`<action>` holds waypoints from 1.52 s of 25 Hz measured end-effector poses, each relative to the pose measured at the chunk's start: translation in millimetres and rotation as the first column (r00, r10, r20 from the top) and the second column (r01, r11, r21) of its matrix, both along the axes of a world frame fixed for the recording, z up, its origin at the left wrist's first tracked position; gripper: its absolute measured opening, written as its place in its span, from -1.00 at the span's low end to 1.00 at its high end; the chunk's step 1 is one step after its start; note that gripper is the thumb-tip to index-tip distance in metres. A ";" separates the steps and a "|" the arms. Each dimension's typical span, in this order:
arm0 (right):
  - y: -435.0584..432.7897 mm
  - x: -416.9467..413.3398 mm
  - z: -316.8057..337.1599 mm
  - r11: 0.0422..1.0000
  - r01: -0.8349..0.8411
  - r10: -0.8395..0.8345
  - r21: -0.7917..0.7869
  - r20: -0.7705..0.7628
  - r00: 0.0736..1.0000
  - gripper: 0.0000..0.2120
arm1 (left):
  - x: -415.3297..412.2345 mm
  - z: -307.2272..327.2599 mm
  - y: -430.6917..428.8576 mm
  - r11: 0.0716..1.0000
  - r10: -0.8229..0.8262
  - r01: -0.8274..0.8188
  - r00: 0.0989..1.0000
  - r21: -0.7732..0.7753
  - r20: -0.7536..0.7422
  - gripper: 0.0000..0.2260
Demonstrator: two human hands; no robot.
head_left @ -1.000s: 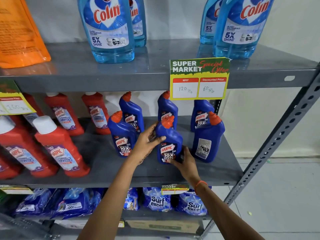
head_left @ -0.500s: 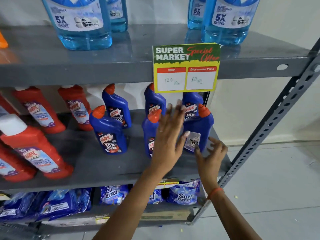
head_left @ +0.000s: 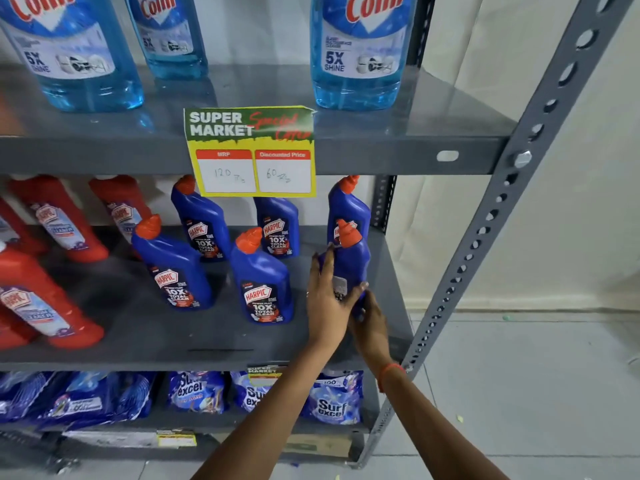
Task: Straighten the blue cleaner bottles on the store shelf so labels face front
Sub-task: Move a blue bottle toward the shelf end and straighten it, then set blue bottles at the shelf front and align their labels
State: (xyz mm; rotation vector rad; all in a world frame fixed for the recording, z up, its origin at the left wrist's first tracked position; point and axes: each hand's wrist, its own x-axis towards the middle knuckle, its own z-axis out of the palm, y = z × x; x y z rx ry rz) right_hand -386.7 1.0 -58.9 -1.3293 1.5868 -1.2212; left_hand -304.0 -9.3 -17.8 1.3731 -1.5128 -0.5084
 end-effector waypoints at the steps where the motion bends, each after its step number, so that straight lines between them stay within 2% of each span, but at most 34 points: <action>1: 2.0 1.4 0.2 1.000 0.007 -0.007 -0.004 0.032 0.999 -0.67 | -4.1 4.6 -0.6 0.999 0.036 -0.035 0.998 0.031 -0.044 -0.28; 4: 14.9 9.5 -5.7 0.999 0.031 -0.026 -0.044 0.111 0.993 -0.64 | -9.5 19.9 -3.6 0.990 0.136 -0.129 0.984 0.065 -0.116 -0.42; 7: 26.1 15.0 -8.6 0.995 0.072 -0.068 -0.064 0.066 0.996 -0.57 | -2.5 32.2 -9.1 0.988 0.145 -0.139 0.984 0.063 -0.101 -0.59; 11: 22.2 5.2 -12.6 0.991 0.099 -0.095 -0.093 0.053 0.994 -0.59 | 15.3 30.9 -16.0 0.993 0.038 -0.014 0.977 0.114 -0.212 -0.60; 15: 18.6 -7.4 -11.3 0.995 0.092 -0.090 -0.028 0.054 0.994 -0.39 | 27.0 29.1 -25.8 0.977 -0.093 0.158 0.921 0.144 -0.378 -0.50; 19: 13.2 -14.4 -7.0 0.999 0.033 -0.039 0.040 0.133 0.990 -0.25 | 30.0 38.7 -30.3 0.924 -0.285 0.351 0.896 0.149 -0.340 -0.49; 24: 4.6 -13.8 -6.0 0.999 0.016 -0.022 0.033 0.195 0.981 -0.30 | 38.0 49.5 -36.8 0.840 -0.412 0.501 0.839 0.208 -0.355 -0.46; 32: 2.7 -6.1 -16.9 0.996 0.076 -0.081 0.045 0.130 0.988 -0.32 | 46.9 24.9 -32.8 0.825 -0.384 0.518 0.808 0.227 -0.446 -0.56; 38: 7.5 -12.4 -16.9 0.999 0.028 -0.030 0.043 0.044 0.999 -0.42 | 54.9 -51.5 -10.5 0.867 -0.262 0.372 0.906 0.331 -0.333 -0.64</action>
